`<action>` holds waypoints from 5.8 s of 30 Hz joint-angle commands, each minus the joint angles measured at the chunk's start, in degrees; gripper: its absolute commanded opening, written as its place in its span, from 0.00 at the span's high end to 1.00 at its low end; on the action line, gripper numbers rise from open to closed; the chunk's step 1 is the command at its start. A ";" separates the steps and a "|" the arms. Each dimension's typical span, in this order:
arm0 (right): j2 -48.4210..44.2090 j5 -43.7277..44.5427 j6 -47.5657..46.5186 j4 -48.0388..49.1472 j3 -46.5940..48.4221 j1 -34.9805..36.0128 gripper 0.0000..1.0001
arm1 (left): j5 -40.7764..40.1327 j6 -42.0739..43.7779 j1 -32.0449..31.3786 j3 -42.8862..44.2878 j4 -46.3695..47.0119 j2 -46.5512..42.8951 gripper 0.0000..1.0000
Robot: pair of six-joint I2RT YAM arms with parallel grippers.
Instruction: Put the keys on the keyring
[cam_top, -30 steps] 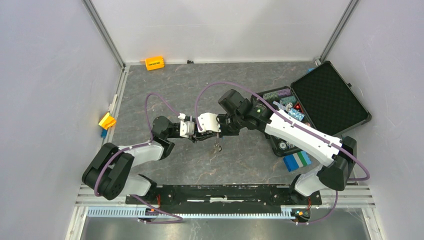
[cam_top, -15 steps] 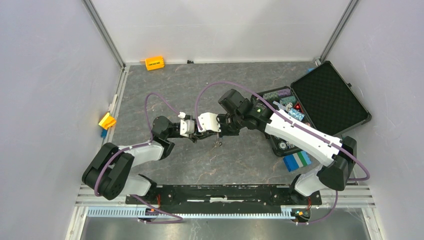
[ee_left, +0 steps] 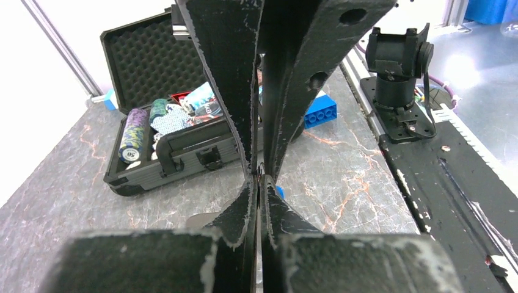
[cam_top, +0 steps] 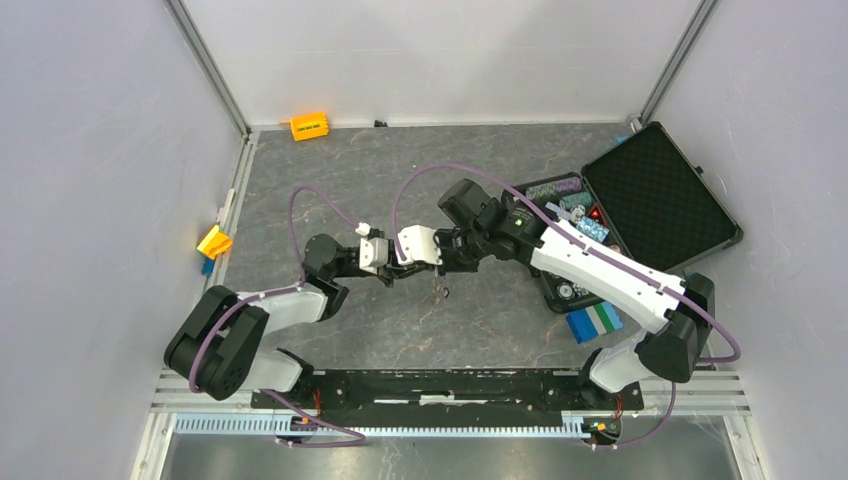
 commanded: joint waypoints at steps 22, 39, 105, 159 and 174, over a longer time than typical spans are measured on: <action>-6.48 -31.46 -0.96 6.19 -6.75 -12.26 0.53 | 0.08 -12.02 0.93 -1.96 13.07 -3.92 0.98; -4.19 -32.18 1.19 8.85 -6.57 -12.28 0.72 | 0.49 -11.72 0.89 -2.22 13.02 -4.12 0.98; -4.44 -34.78 1.31 15.12 -13.07 -12.28 0.93 | 7.00 -15.72 -0.24 -1.47 15.09 -7.77 0.98; -12.27 -41.46 15.81 38.58 -26.56 -12.47 0.43 | -2.64 -17.38 0.65 -2.91 18.08 -7.78 0.98; -13.38 -41.78 14.18 36.75 -26.04 -14.59 0.59 | -1.85 -17.52 0.82 -3.01 18.12 -7.15 0.98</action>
